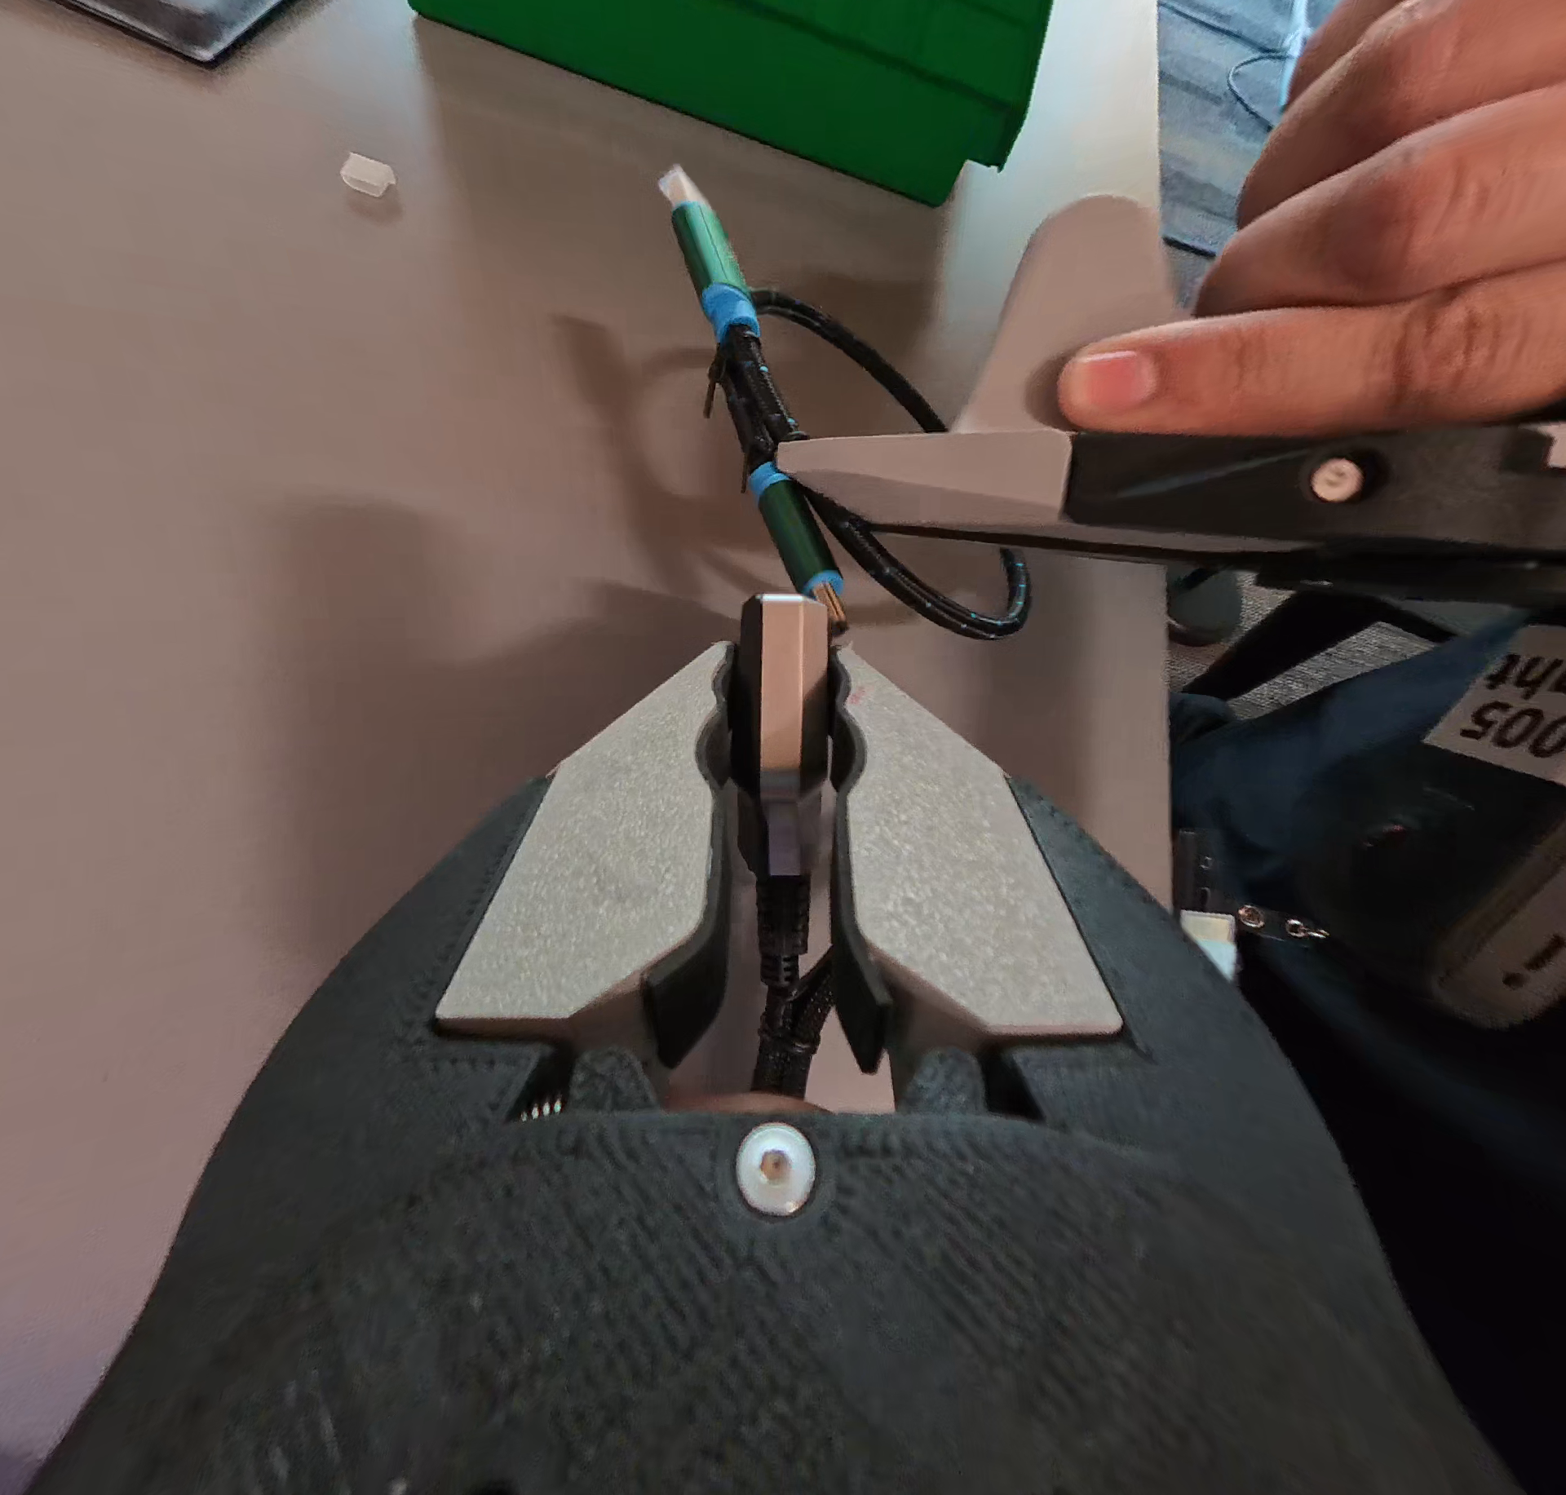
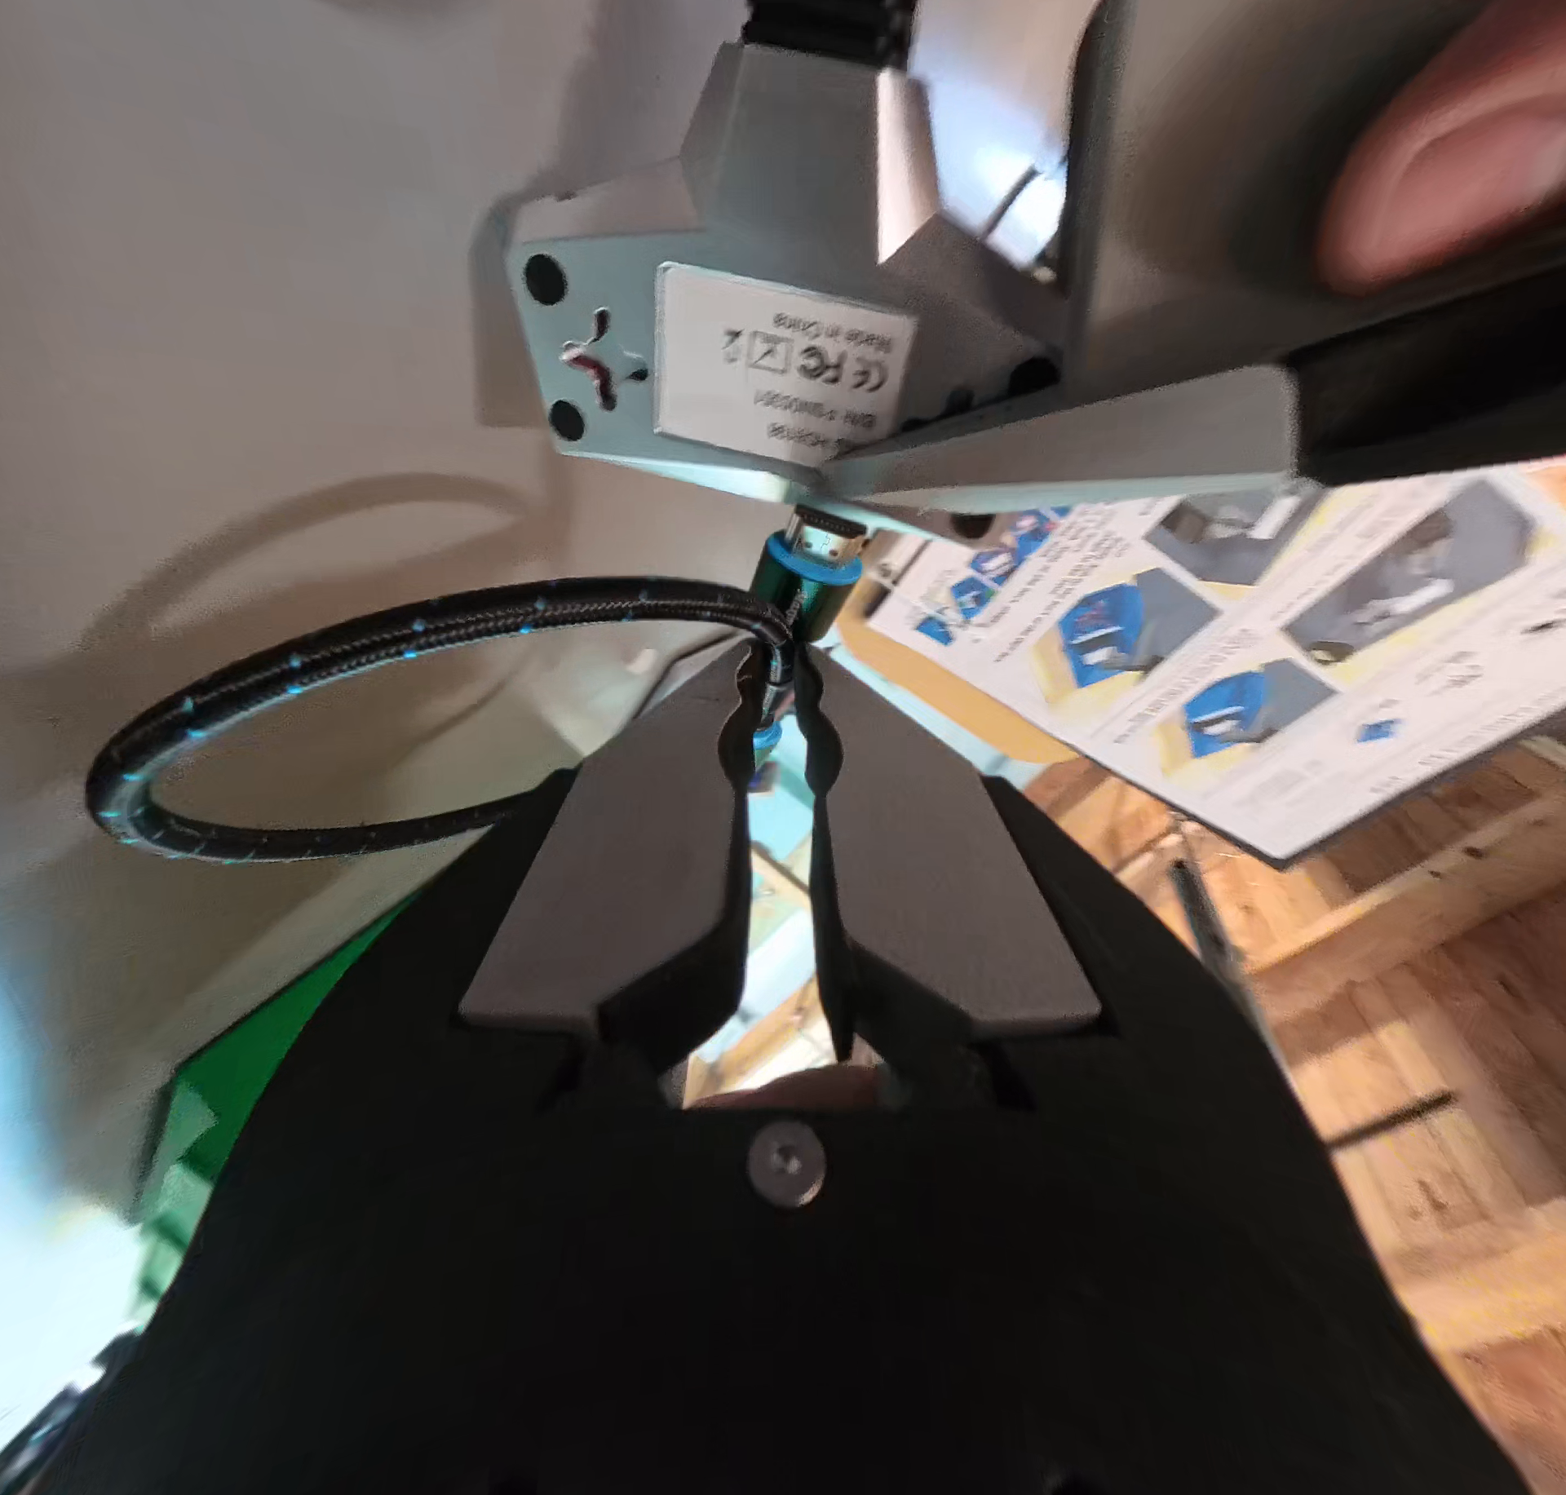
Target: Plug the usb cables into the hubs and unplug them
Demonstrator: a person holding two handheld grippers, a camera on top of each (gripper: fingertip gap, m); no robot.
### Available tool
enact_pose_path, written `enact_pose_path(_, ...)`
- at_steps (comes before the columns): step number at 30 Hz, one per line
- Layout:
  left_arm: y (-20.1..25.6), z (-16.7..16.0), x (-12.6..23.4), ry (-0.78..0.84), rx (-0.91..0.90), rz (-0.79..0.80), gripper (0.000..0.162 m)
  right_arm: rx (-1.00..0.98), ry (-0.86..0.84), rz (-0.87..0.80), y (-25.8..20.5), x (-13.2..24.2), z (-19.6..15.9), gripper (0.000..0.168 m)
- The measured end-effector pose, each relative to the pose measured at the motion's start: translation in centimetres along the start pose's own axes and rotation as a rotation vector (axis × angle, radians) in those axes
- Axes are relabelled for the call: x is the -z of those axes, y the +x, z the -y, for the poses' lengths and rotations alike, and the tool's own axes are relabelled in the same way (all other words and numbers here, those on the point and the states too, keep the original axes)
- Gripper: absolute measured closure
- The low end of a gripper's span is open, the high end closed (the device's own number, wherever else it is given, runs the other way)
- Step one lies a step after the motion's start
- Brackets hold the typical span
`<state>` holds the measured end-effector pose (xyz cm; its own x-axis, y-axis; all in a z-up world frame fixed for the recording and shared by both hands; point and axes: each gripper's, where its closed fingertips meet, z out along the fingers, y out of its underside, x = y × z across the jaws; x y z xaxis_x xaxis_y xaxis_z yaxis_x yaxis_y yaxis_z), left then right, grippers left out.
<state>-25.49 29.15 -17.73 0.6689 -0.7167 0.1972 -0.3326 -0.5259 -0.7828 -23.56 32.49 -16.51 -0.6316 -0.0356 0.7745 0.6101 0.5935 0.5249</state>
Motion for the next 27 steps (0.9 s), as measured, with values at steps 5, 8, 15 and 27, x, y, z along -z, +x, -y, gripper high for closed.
enact_pose_path(5, -1.8, -0.3, 0.6, -0.004, -0.066, 0.138, 0.145, -0.061, 0.025, 0.102, -3.0, -2.6, -0.7, 0.165)
enact_pose_path(8, -2.9, -0.4, 1.6, -0.005, -0.152, 0.269, 0.145, -0.135, 0.117, 0.109, -4.0, -4.2, -0.5, 0.164)
enact_pose_path(15, -5.4, -0.1, 4.4, -0.018, -0.542, 0.721, 0.144, -0.532, 0.293, 0.277, -6.5, -5.1, -0.9, 0.163)
enact_pose_path(27, -6.6, -1.0, 4.1, 0.11, -0.573, 0.819, 0.144, -1.768, 0.367, 0.997, -6.2, -2.0, -0.8, 0.131)
